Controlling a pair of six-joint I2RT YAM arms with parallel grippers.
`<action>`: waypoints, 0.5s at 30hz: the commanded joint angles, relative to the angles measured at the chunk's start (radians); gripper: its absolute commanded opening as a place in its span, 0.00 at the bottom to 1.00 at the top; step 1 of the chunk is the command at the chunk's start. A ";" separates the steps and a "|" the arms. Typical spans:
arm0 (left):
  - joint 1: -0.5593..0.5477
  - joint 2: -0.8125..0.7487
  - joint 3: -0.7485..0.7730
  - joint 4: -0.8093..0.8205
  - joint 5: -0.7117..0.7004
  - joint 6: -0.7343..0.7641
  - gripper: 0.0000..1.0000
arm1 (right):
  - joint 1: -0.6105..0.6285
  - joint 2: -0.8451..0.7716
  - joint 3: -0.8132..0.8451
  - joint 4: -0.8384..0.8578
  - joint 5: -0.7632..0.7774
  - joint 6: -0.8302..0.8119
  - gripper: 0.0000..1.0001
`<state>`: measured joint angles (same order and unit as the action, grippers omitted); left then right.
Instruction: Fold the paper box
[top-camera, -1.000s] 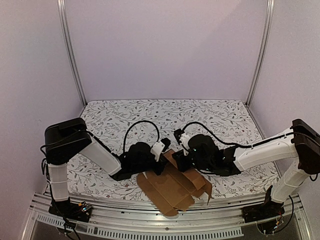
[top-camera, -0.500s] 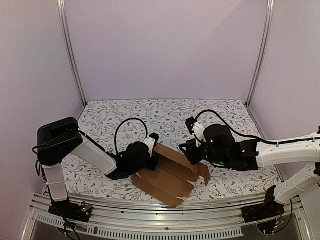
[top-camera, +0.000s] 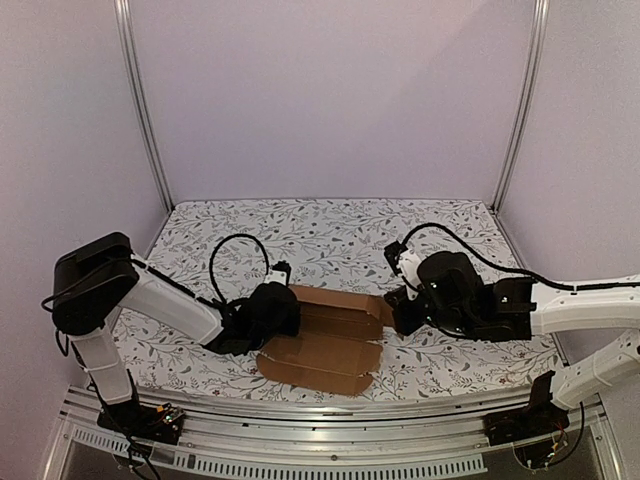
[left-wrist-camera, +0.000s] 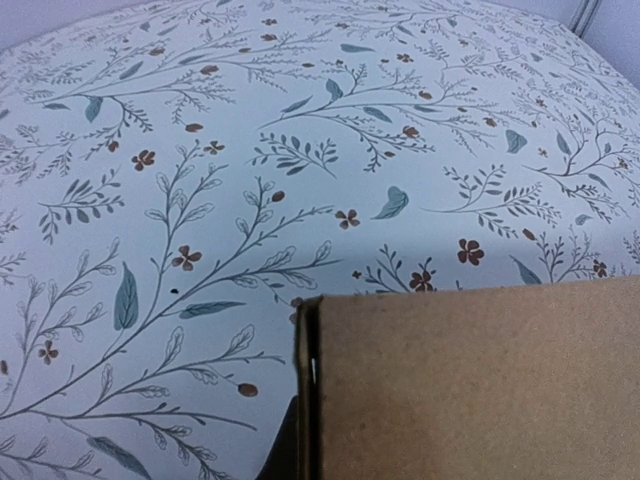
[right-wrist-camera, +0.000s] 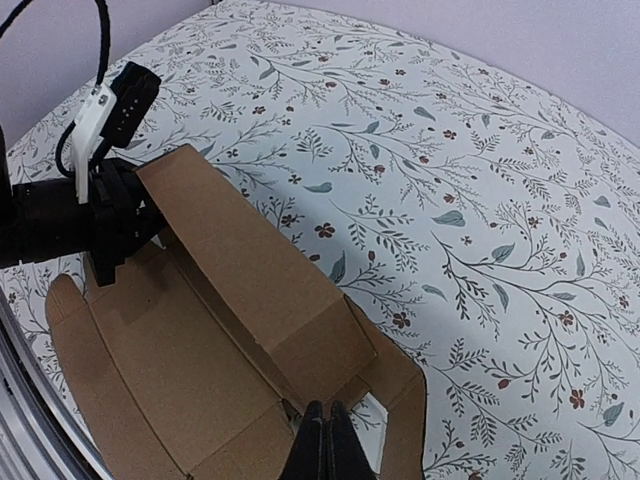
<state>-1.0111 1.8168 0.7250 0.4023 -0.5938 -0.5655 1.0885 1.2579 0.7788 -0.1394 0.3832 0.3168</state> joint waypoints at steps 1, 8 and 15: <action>-0.016 -0.030 0.024 -0.177 -0.031 -0.126 0.00 | -0.019 0.038 -0.017 -0.036 -0.016 0.033 0.00; -0.048 -0.035 0.075 -0.297 -0.045 -0.171 0.00 | -0.031 0.118 0.019 -0.019 -0.057 0.046 0.00; -0.067 -0.044 0.082 -0.344 -0.031 -0.212 0.00 | -0.046 0.187 0.030 0.009 -0.027 0.062 0.00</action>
<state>-1.0519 1.7920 0.8032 0.1535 -0.6403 -0.7322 1.0550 1.4139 0.7788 -0.1547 0.3386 0.3584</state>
